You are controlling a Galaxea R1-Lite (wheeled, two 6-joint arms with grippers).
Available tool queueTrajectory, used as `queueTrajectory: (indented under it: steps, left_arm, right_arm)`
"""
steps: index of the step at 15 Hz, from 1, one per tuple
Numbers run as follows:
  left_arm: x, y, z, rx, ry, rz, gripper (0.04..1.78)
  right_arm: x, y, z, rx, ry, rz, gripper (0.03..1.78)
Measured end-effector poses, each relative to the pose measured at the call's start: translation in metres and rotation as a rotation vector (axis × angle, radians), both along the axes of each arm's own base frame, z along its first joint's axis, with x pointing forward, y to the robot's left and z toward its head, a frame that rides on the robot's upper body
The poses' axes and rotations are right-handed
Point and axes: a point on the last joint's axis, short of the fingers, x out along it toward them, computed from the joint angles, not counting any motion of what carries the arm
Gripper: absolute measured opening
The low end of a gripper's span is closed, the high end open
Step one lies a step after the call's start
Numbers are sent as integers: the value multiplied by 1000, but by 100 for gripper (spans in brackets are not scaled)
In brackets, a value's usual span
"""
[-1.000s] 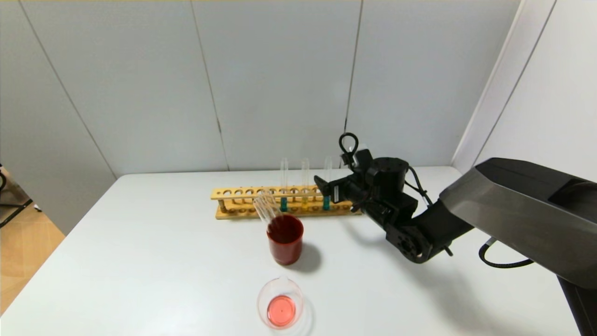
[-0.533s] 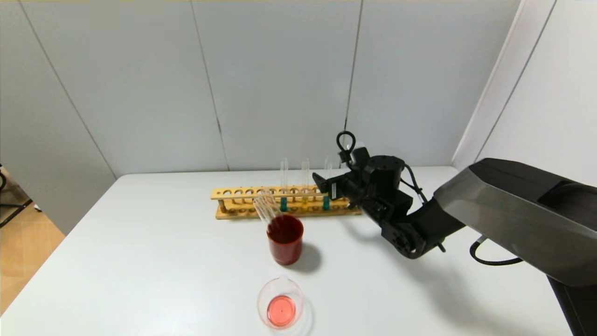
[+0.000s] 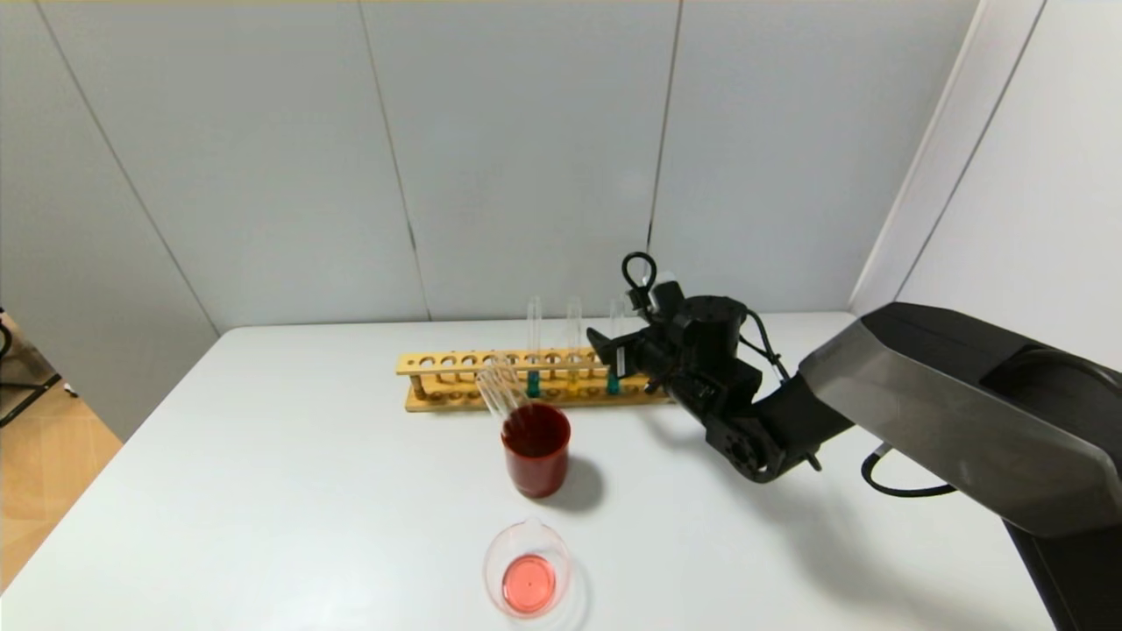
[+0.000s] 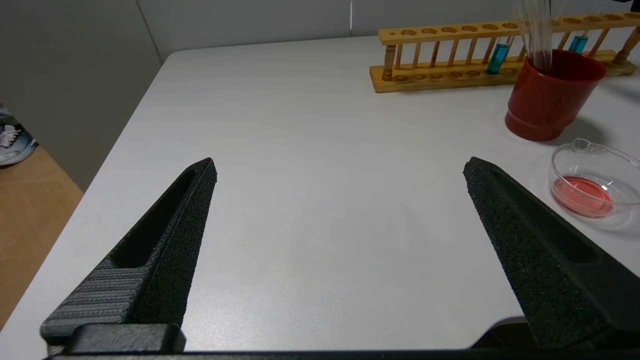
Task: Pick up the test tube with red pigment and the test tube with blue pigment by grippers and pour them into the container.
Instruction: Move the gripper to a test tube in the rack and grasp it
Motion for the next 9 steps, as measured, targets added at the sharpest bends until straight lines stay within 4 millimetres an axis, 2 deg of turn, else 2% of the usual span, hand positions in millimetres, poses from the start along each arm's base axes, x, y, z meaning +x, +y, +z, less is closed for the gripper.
queueTrajectory:
  steps: [6,7,9]
  left_arm:
    - [0,0,0,0,0,0,175]
    - [0,0,0,0,0,0,175]
    - [0,0,0,0,0,0,175]
  right_arm:
    - [2,2,-1,1,-6,-3,43]
    - [2,2,-2,1,-6,-3,35]
    - [3,2,-2,1,-7,-6,34]
